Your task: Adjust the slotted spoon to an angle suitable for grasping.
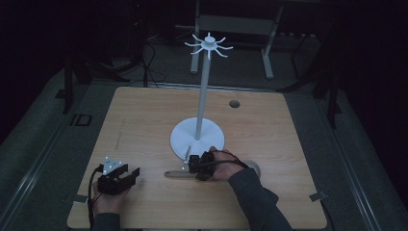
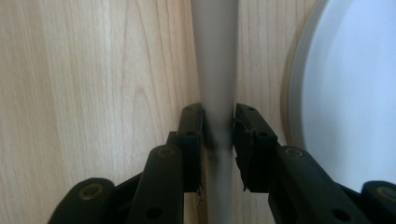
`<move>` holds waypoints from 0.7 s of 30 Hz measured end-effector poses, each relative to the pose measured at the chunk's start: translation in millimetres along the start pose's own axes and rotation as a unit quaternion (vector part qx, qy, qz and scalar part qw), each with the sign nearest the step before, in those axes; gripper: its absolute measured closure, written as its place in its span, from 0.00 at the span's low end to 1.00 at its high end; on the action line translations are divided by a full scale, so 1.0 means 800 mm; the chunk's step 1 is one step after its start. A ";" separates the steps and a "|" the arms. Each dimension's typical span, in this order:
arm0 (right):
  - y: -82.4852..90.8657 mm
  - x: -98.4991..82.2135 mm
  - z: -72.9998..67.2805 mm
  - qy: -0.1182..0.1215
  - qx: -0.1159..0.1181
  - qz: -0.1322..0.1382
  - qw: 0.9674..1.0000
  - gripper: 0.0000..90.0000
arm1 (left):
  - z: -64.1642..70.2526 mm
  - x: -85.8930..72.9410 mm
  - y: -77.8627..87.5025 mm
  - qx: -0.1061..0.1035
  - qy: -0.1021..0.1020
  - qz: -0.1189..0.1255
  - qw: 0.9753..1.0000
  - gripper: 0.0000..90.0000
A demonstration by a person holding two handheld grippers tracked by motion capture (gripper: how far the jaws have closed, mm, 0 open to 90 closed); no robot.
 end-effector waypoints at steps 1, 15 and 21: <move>-0.001 0.002 0.001 0.000 0.004 -0.001 1.000 0.80 | 0.000 0.000 0.000 0.000 0.000 0.000 1.000 0.53; -0.007 0.008 0.007 0.010 0.036 -0.011 0.999 0.82 | -0.001 0.000 0.001 -0.001 0.000 0.001 1.000 0.53; 0.003 -0.003 -0.001 0.012 0.011 0.026 1.000 0.82 | -0.001 0.000 0.000 0.001 0.003 0.000 1.000 0.53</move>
Point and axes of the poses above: each handheld gripper's, and its own axes: y roughly backward along the jaws, x roughly out of its top, z roughly to its right, the point moved 3 cm from there along -y, roughly forward along the jaws, and after that the axes turned 10 degrees about -z, right-handed, at the moved point
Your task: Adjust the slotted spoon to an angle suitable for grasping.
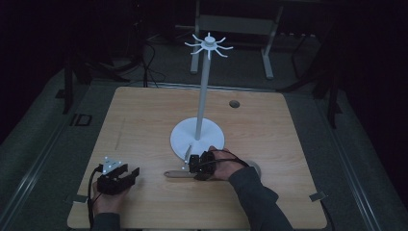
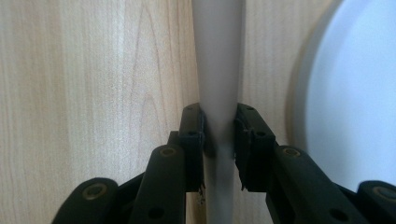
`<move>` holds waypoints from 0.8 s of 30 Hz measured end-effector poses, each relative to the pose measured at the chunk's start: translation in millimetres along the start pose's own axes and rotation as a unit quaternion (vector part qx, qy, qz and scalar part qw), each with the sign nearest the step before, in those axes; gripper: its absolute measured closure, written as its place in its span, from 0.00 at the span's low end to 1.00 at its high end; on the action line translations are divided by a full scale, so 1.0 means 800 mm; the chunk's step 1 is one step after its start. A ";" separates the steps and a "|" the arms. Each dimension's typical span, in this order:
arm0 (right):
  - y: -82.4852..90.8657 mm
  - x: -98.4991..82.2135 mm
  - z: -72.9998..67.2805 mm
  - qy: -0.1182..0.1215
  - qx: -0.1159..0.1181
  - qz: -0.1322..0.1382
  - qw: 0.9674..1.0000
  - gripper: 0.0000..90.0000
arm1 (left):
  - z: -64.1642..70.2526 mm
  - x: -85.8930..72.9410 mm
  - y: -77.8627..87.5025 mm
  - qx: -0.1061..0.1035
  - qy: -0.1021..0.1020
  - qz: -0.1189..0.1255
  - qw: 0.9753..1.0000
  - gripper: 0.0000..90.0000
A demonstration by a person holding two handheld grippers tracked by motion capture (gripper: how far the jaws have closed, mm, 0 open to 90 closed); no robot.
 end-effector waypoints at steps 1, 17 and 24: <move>0.004 -0.002 -0.001 -0.001 -0.006 0.008 1.000 0.82 | 0.000 0.000 0.000 0.000 -0.001 0.000 1.000 0.53; 0.077 -0.031 0.001 -0.092 -0.074 0.209 0.971 0.83 | -0.002 0.000 0.000 0.002 0.002 -0.002 1.000 0.52; 0.092 -0.047 0.002 -0.151 -0.107 0.271 0.944 0.82 | -0.002 0.000 0.000 0.004 0.002 0.002 1.000 0.52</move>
Point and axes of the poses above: each handheld gripper's, and its own axes: y roughly backward along the jaws, x roughly out of its top, z roughly to its right, the point moved 3 cm from there along -y, roughly forward along the jaws, and after that the axes turned 10 degrees about -z, right-handed, at the moved point
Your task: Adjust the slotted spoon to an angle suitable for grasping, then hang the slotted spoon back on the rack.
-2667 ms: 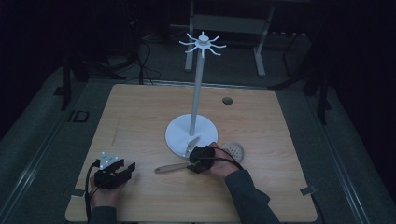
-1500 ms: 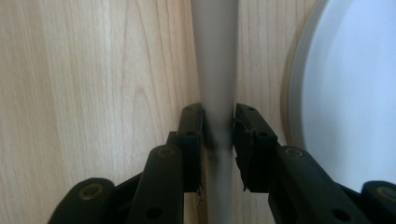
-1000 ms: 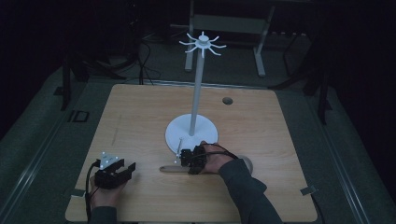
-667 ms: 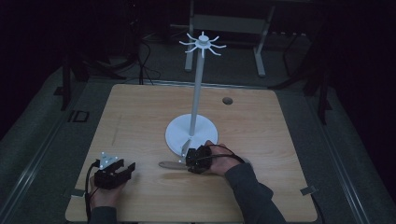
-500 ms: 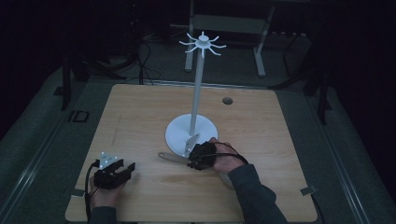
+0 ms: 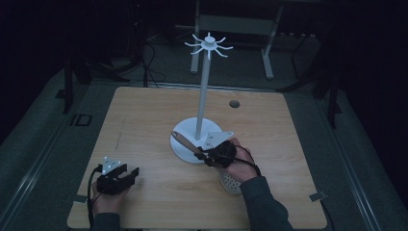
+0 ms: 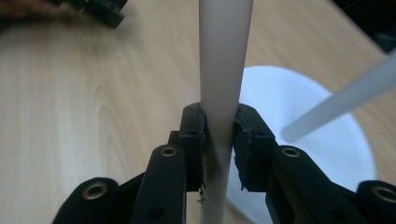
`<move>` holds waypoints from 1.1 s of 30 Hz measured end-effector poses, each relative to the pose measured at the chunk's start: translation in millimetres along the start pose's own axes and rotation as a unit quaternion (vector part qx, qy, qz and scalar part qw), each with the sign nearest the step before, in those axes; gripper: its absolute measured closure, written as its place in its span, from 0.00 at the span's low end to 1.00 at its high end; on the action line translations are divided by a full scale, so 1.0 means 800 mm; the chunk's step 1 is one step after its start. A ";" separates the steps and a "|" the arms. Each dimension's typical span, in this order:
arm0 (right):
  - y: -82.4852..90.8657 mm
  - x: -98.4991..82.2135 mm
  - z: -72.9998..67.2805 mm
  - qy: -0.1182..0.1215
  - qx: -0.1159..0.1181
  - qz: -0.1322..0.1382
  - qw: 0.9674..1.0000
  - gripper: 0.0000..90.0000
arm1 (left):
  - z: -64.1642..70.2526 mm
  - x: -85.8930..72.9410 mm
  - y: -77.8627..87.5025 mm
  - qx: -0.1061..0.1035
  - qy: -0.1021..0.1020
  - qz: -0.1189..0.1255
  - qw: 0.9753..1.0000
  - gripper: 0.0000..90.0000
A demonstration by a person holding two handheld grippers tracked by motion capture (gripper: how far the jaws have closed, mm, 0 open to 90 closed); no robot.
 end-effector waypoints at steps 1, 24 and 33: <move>0.002 -0.001 0.002 -0.008 -0.004 0.008 1.000 0.82 | 0.000 0.000 0.000 0.000 0.000 0.000 1.000 0.52; 0.052 -0.021 0.019 -0.083 -0.083 0.111 0.987 0.82 | 0.000 0.000 0.000 0.002 0.002 0.000 1.000 0.52; 0.067 -0.024 0.024 -0.103 -0.120 0.152 0.976 0.83 | -0.001 0.000 0.002 0.003 0.003 0.005 1.000 0.52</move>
Point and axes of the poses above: each handheld gripper's, and its own axes: y roughly backward along the jaws, x roughly out of its top, z roughly to its right, the point moved 3 cm from there along -y, roughly forward along the jaws, and after that the axes turned 10 degrees about -z, right-handed, at the moved point
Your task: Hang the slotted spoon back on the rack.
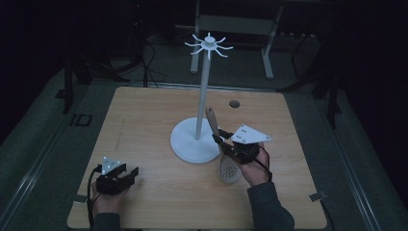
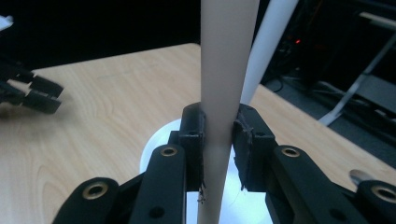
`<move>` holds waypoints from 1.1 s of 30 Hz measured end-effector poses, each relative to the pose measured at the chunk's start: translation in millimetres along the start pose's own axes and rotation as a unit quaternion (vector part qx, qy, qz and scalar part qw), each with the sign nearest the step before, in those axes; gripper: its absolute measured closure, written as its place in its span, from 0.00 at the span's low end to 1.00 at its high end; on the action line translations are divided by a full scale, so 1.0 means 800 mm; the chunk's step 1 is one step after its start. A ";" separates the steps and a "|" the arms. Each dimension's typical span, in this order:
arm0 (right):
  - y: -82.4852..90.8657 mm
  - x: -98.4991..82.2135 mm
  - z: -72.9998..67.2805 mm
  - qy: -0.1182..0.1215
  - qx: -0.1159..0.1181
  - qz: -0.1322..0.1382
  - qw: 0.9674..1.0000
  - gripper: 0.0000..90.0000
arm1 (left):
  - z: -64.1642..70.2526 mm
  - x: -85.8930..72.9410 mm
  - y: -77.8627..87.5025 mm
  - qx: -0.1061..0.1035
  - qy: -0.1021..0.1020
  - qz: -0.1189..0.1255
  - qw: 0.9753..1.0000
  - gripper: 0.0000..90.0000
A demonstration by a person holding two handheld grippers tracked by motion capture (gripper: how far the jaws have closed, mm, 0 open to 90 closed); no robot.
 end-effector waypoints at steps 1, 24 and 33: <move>0.001 0.001 0.000 -0.002 -0.003 0.005 1.000 0.83 | 0.000 0.000 0.000 0.000 0.000 0.000 1.000 0.52; 0.016 0.013 0.009 -0.030 -0.033 0.049 0.998 0.83 | -0.001 0.000 0.001 0.000 0.004 0.002 1.000 0.51; 0.020 0.024 0.015 -0.033 -0.038 0.060 0.997 0.83 | -0.002 0.000 0.001 0.000 0.006 0.003 1.000 0.51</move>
Point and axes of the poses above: each handheld gripper's, and its own axes: y roughly backward along the jaws, x roughly out of its top, z roughly to its right, the point moved 3 cm from there along -y, roughly forward along the jaws, and after that the axes turned 10 degrees about -z, right-handed, at the moved point
